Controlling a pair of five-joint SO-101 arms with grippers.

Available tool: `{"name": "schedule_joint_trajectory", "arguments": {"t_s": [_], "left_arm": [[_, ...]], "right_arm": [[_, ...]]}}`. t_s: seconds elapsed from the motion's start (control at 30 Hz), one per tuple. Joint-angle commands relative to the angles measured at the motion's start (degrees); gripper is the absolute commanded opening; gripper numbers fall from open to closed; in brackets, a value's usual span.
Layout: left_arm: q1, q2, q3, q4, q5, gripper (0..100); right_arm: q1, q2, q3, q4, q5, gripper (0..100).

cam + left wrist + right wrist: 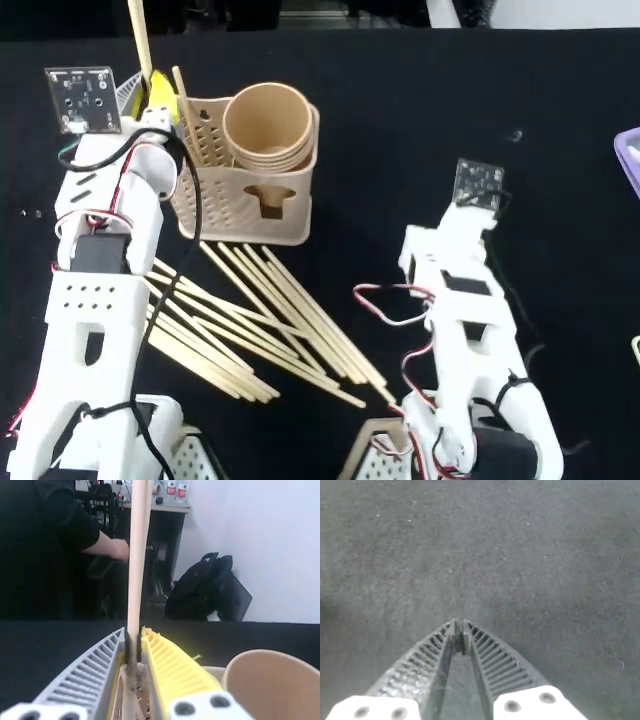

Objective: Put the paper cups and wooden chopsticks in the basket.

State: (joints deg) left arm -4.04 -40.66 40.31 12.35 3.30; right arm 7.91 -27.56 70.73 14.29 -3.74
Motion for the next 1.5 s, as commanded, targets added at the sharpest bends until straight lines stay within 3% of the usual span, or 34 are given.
{"name": "schedule_joint_trajectory", "arguments": {"t_s": [0.0, 0.17, 0.27, 0.57, 0.67, 0.83, 0.97, 1.03, 1.17, 1.3, 1.37, 1.47], "left_arm": [[-0.40, -0.88, -0.48, -1.23, 0.44, 4], [-0.84, -0.88, -0.48, -1.14, 6.07, 15], [-0.92, -0.88, -0.84, -1.14, 9.41, 14], [-3.30, -2.02, -5.32, -0.35, 9.32, 14], [-6.46, -7.12, -6.81, 7.65, 9.32, 14], [-12.79, -21.19, -5.41, 32.26, 9.23, 15], [-14.99, -31.91, 3.65, 48.18, 8.18, 15], [-14.90, -35.96, 10.33, 52.13, 3.52, 15], [-13.58, -40.00, 28.35, 47.65, -3.08, 15], [-13.67, -40.09, 43.38, 39.21, -4.31, 21], [-13.93, -40.44, 46.99, 37.71, -4.13, 24], [-14.29, -40.62, 45.76, 41.85, -4.13, 23]], "right_arm": [[-0.70, 0.13, -0.22, -1.49, 0.00, 1.5], [-0.70, 0.13, -0.22, -1.49, 0.00, 1.5], [-0.70, 0.13, -0.22, -1.49, 0.00, 1.5], [-0.79, 0.13, -0.22, -1.49, 0.00, 1.5], [-0.88, 0.13, -0.22, -1.49, 0.00, 1.5], [-0.88, 0.13, -0.22, -1.49, 0.00, 1.5], [-0.97, 0.13, -0.22, -1.49, 0.00, 1.5], [-0.97, 0.13, -0.22, -1.49, 0.00, 1.5], [-0.97, 0.13, -0.22, -1.49, 0.00, 1.5], [-0.97, 0.13, -0.13, -1.41, 0.00, 1.5], [-0.88, 0.13, -0.13, -1.41, 0.00, 1.5], [-0.88, 0.13, -0.13, -1.41, 0.00, 1.5]]}}
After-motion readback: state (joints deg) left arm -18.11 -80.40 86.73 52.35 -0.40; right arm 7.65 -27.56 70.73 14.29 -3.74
